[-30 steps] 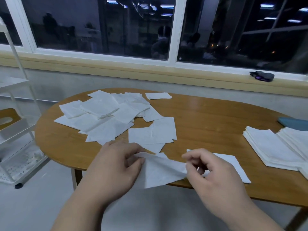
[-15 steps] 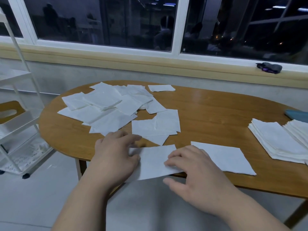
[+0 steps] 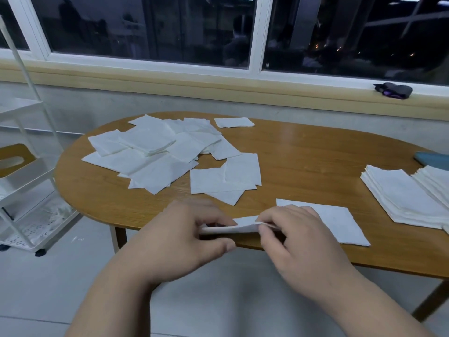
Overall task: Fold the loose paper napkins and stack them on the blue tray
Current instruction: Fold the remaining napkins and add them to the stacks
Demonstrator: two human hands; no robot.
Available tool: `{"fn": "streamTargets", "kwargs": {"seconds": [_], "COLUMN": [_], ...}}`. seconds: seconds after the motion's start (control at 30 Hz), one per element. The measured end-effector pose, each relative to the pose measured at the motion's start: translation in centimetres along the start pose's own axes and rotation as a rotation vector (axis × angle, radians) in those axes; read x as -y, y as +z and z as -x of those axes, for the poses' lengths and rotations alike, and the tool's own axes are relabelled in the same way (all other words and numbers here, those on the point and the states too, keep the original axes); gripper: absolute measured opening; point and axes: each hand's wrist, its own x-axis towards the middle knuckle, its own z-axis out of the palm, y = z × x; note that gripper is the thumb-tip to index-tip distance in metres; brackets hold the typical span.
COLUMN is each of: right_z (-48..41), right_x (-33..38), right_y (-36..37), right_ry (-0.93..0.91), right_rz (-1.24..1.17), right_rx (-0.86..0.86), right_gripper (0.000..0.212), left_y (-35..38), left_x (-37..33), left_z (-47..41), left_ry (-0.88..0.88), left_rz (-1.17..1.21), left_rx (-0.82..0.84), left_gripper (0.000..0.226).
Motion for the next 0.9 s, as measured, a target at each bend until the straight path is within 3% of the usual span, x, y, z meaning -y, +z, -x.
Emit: {"fn": "streamTargets", "kwargs": {"seconds": [0.1, 0.2, 0.27, 0.43, 0.57, 0.7, 0.77, 0.9], "right_z": [0.2, 1.0, 1.4, 2.3, 2.7, 2.5, 2.2, 1.5], "right_x": [0.0, -0.7, -1.3, -4.1, -6.5, -9.0, -10.1, -11.7], "right_y": [-2.3, -4.2, -4.9, -5.5, -5.4, -5.3, -5.4, -5.6], "right_ry": [0.125, 0.195, 0.194, 0.185, 0.194, 0.315, 0.357, 0.409], "right_rz": [-0.208, -0.457, -0.473, -0.541, -0.468, -0.540, -0.565, -0.530], "right_rx": [-0.021, 0.006, -0.031, -0.082, -0.110, -0.140, -0.153, -0.112], "right_gripper": [0.008, 0.033, 0.044, 0.055, 0.042, 0.032, 0.028, 0.023], "left_y": [0.4, 1.4, 2.4, 5.1, 7.0, 7.8, 8.2, 9.1], "left_x": [-0.8, -1.9, -2.8, -4.6, -5.4, -5.7, -5.5, -5.5], "left_z": [-0.3, -0.8, -1.6, -3.9, -5.6, -6.5, -7.1, -8.7], "left_ry": [-0.003, -0.061, -0.096, -0.179, -0.207, -0.191, -0.160, -0.234], "left_rz": [0.088, 0.284, 0.393, 0.521, 0.504, 0.531, 0.441, 0.289], "left_rx": [-0.132, -0.231, -0.233, -0.300, -0.327, -0.219, -0.196, -0.218], "left_gripper": [0.023, 0.024, 0.022, 0.025, 0.040, 0.059, 0.054, 0.024]}}
